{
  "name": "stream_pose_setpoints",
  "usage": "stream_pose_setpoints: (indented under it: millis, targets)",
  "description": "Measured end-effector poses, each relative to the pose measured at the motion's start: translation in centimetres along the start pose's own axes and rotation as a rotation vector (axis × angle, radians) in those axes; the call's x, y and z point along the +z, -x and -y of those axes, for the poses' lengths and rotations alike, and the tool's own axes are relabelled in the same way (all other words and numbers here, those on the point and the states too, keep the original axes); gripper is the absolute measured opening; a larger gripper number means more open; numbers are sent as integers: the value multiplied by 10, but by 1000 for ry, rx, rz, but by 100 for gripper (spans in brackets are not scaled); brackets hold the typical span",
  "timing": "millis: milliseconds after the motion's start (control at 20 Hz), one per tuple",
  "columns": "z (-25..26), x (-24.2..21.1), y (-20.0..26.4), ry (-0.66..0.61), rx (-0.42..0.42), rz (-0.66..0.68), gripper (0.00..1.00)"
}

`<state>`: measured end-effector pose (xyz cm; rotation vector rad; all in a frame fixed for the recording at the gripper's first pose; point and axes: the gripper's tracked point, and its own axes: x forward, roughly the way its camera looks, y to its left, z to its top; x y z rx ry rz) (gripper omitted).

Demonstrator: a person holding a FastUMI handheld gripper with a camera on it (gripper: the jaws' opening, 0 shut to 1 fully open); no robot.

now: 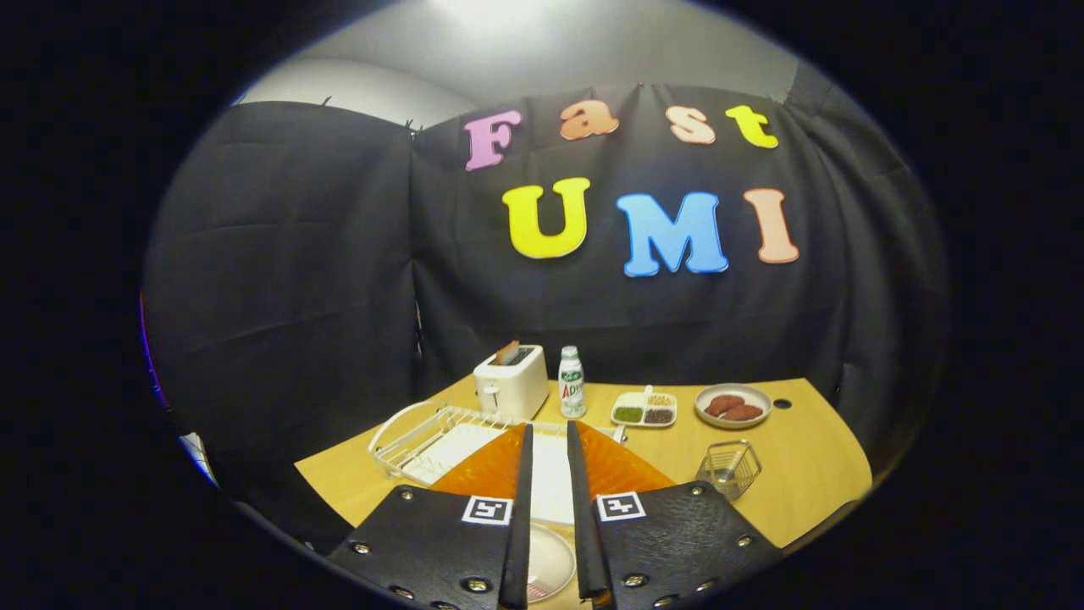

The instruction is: Take the plate from the dish rack, then take the spoon from the basket and place it into the plate.

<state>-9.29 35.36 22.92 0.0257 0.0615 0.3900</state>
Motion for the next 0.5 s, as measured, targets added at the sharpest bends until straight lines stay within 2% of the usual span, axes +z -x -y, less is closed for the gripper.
stream_pose_setpoints:
  millis: [200,400,500]
  targets:
    - [15,54,4,13,-65,111,22]
    - [28,84,9,16,-120,184,22]
    - [38,95,11,8,-154,212,29]
